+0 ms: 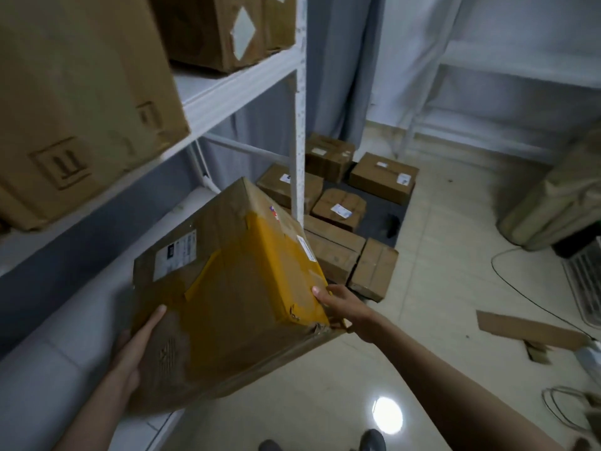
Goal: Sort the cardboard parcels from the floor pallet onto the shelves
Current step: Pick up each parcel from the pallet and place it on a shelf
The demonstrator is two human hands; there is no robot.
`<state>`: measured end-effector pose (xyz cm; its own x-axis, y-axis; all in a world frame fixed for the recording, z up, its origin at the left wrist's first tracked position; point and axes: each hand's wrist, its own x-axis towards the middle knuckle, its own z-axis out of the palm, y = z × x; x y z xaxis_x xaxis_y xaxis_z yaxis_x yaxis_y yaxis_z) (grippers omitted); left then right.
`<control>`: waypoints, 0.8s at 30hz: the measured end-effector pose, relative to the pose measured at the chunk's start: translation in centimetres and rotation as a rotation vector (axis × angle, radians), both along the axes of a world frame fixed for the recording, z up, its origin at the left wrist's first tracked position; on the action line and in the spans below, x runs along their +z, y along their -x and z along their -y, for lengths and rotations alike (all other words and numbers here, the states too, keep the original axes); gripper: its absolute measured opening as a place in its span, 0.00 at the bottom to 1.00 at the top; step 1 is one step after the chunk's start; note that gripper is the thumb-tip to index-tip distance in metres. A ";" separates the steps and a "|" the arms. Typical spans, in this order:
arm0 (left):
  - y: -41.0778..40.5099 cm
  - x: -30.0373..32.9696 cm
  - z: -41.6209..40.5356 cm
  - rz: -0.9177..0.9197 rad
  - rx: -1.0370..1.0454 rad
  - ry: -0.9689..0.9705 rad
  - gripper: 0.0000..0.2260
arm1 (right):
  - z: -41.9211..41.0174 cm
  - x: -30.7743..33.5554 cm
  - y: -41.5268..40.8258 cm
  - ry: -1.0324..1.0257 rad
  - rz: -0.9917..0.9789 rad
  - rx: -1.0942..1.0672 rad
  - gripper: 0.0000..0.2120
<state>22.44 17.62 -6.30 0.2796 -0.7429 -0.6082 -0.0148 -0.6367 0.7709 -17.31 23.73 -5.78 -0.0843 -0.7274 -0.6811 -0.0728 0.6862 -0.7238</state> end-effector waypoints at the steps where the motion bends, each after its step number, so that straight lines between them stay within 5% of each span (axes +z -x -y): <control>1: 1.4 0.0 -0.2 0.007 -0.005 0.008 0.35 | -0.7 0.0 1.3 0.005 -0.002 -0.011 0.45; 12: 19.7 0.1 -3.0 0.062 -0.131 0.079 0.30 | -7.6 -1.0 18.0 0.001 0.001 -0.156 0.44; 24: 41.2 1.7 0.0 0.000 -0.382 0.110 0.29 | -12.7 -0.5 34.8 0.154 -0.038 -0.412 0.28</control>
<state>-18.73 17.66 -4.65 -0.0294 -0.8542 -0.5191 -0.2347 -0.4989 0.8343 -52.16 36.42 -6.25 -0.4114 -0.7208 -0.5578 0.1558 0.5474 -0.8222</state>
